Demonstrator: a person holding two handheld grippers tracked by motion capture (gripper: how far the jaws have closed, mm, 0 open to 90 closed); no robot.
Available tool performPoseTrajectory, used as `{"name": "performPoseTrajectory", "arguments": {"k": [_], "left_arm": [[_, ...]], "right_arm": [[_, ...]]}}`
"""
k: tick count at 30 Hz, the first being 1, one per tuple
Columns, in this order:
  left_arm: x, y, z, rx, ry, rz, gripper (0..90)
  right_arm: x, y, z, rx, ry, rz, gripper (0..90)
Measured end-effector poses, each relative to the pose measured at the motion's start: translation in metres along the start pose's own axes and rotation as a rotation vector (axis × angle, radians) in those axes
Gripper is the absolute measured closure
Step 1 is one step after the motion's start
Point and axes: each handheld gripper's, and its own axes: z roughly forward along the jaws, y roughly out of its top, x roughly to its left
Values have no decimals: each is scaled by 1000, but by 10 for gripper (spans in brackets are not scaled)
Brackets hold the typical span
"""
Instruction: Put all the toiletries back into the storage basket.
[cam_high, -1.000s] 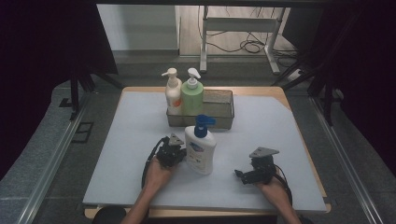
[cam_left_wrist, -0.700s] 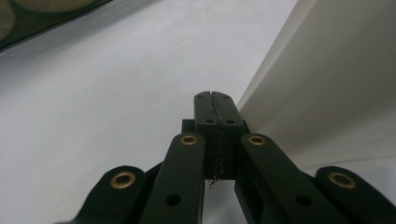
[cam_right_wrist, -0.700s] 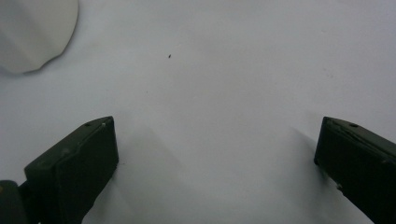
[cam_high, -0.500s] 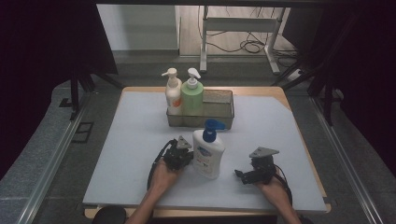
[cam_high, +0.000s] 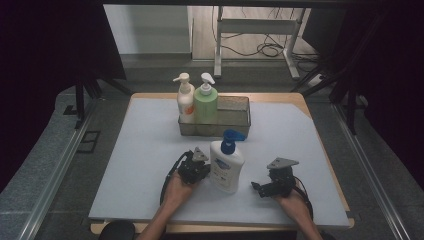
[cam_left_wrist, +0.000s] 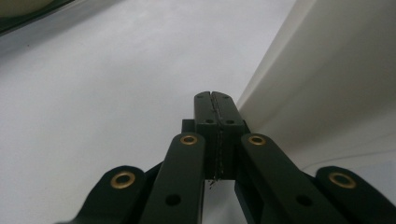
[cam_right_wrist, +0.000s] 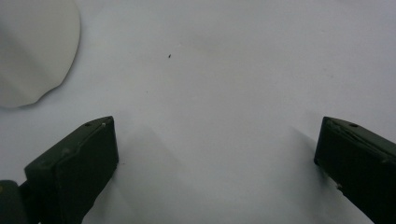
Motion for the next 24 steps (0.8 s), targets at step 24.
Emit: {"name": "performPoseTrajectory", "arguments": {"k": [24], "left_arm": [[5, -15, -33, -44, 69, -8, 675]], "right_arm": [[0, 0, -3, -12, 3, -7, 59]]}}
